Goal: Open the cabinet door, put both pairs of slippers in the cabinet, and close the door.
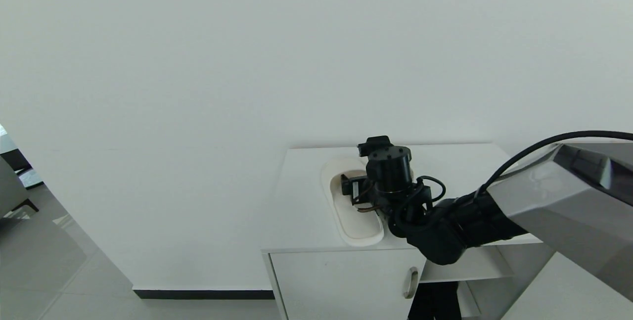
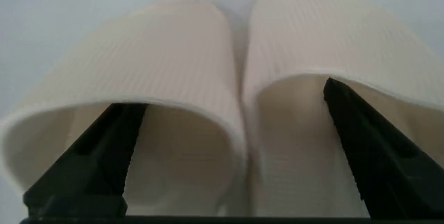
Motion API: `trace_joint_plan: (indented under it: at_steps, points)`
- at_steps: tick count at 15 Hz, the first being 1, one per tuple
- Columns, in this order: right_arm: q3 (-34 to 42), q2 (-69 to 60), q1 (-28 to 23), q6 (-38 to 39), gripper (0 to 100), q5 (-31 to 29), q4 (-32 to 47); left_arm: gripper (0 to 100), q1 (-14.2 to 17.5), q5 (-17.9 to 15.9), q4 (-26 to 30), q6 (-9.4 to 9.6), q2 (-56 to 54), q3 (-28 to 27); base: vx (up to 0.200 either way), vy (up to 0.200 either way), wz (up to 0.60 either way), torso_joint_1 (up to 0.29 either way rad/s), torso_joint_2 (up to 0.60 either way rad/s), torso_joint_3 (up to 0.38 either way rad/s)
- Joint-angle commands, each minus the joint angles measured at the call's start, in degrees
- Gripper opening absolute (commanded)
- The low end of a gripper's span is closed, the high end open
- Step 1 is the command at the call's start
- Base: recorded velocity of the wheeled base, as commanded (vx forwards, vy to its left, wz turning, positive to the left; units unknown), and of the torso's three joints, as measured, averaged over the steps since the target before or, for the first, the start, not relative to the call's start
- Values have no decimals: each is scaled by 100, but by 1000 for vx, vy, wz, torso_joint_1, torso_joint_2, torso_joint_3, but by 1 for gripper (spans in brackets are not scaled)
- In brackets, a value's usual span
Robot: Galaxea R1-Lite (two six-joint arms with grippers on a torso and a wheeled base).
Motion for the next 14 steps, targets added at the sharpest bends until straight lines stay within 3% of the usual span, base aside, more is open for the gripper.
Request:
trace_joint_plan:
  at_steps: [1, 4, 5, 10, 14]
  points:
    - [-556, 428, -136, -133, 100, 1, 1, 0, 2, -2, 0, 0, 7, 0, 0, 0, 0, 0, 0, 0]
    - [-1189, 630, -233, -283, 100, -8, 107, 0, 2, -2, 0, -8, 7, 0, 0, 0, 0, 0, 0, 0]
    - [-1189, 612, -224, -283, 0, -17, 115, 0, 2, -2, 0, -8, 7, 0, 0, 0, 0, 0, 0, 0]
    - [-951, 269, -110, -283, 0, -17, 115, 0, 2, 7, 0, -8, 7, 0, 0, 0, 0, 0, 0, 0]
    - [86, -680, 207, -168, 0, 36, 107, 0, 2, 7, 0, -8, 7, 0, 0, 0, 0, 0, 0, 0]
